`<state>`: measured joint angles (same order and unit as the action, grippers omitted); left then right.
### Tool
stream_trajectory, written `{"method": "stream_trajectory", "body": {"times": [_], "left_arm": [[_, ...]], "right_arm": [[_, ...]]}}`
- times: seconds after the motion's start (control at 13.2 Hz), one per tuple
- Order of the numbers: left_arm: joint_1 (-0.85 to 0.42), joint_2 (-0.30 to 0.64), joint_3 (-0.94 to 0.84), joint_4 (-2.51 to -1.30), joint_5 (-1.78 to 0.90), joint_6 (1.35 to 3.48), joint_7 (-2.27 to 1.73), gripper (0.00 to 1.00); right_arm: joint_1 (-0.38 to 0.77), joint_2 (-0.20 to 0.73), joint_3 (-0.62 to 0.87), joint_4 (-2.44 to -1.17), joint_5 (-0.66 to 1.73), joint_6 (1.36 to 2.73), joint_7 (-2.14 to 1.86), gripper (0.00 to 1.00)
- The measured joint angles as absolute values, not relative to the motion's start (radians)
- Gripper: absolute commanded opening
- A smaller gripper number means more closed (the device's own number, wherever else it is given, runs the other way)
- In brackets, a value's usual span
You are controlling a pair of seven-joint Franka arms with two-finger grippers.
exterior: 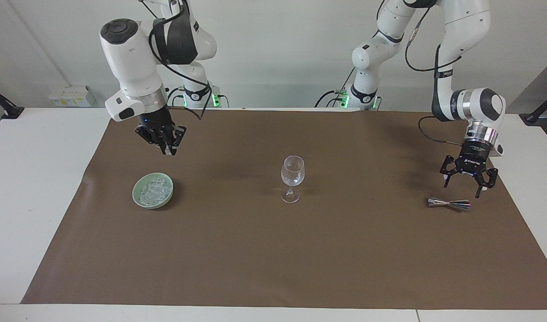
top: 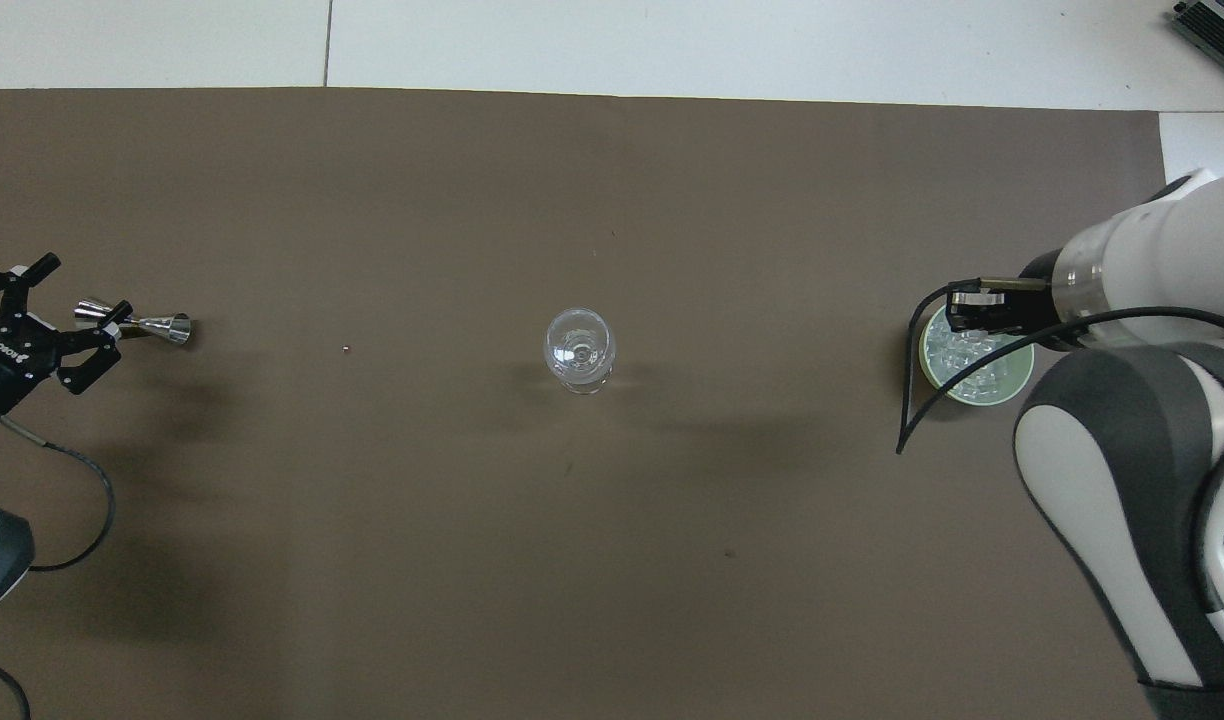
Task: Pour wine and add ice with both arms
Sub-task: 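Carry the green ice cup with the right gripper over the glass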
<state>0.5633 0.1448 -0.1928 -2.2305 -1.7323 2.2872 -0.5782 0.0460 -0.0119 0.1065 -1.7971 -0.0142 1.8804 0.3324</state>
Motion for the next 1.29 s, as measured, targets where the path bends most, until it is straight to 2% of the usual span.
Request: {"method": "stream_trajectory", "body": {"times": [0.45,0.83,1.06,1.29], "left_arm": [[0.586,0.219,-0.168,-2.195,-1.465,2.239,-0.655,0.93],[0.599,0.306,-0.101,-2.04,-1.227,2.11,-0.87,0.93],[0.605,0.379,-0.079,-1.907,-1.106,2.024,-1.006,0.93],[0.614,0.452,-0.078,-1.846,-1.088,1.998,-1.044,0.93]], "right_arm": [[0.05,-0.01,0.325,-1.758,-0.014,1.921,0.705,0.0],[0.051,-0.004,0.455,-1.756,-0.014,2.028,0.89,0.0],[0.08,0.009,0.473,-1.738,-0.014,2.054,0.951,0.0],[0.127,0.044,0.474,-1.717,-0.016,2.06,0.973,0.0]]}}
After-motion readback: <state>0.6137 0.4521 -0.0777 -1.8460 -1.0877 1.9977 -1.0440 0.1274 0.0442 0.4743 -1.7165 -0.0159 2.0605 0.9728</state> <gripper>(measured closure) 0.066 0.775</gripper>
